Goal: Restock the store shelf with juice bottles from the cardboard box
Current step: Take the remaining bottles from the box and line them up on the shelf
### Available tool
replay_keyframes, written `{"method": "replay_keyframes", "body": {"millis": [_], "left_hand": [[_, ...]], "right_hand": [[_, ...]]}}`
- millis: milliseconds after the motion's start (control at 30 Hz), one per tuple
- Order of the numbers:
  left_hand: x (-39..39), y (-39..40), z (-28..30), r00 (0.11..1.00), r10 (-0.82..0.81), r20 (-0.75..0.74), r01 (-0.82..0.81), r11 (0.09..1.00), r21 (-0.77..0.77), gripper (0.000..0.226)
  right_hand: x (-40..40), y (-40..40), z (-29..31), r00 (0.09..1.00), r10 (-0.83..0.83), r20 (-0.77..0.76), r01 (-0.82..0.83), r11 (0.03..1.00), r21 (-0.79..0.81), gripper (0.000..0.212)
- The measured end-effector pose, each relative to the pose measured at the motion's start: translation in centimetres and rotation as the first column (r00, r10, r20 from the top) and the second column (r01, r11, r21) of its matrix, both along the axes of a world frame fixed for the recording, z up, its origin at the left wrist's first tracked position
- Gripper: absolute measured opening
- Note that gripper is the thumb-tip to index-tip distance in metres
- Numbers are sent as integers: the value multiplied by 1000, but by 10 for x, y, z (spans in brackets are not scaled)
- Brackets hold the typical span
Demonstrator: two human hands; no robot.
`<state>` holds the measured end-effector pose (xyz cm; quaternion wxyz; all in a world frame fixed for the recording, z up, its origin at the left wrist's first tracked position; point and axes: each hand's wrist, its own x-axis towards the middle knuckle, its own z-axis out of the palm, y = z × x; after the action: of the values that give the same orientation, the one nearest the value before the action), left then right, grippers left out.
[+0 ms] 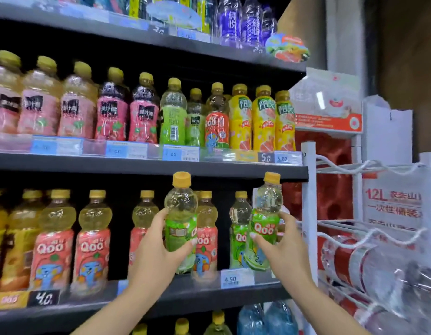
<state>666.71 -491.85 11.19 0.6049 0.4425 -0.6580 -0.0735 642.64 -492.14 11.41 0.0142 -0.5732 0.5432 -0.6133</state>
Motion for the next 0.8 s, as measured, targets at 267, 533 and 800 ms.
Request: {"method": "replay_keyframes", "body": {"millis": [267, 533, 800], "left_hand": [[1, -13, -7, 999, 31, -23, -30, 998, 58, 83], [-2, -18, -8, 999, 31, -14, -30, 999, 45, 87], [-2, -20, -9, 1000, 18, 23, -19, 999, 39, 85]], "right_hand": [[12, -26, -1, 999, -22, -48, 24, 999, 33, 77], [22, -40, -10, 998, -11, -58, 14, 999, 52, 76], [28, -60, -24, 992, -30, -125, 49, 988, 146, 76]]}}
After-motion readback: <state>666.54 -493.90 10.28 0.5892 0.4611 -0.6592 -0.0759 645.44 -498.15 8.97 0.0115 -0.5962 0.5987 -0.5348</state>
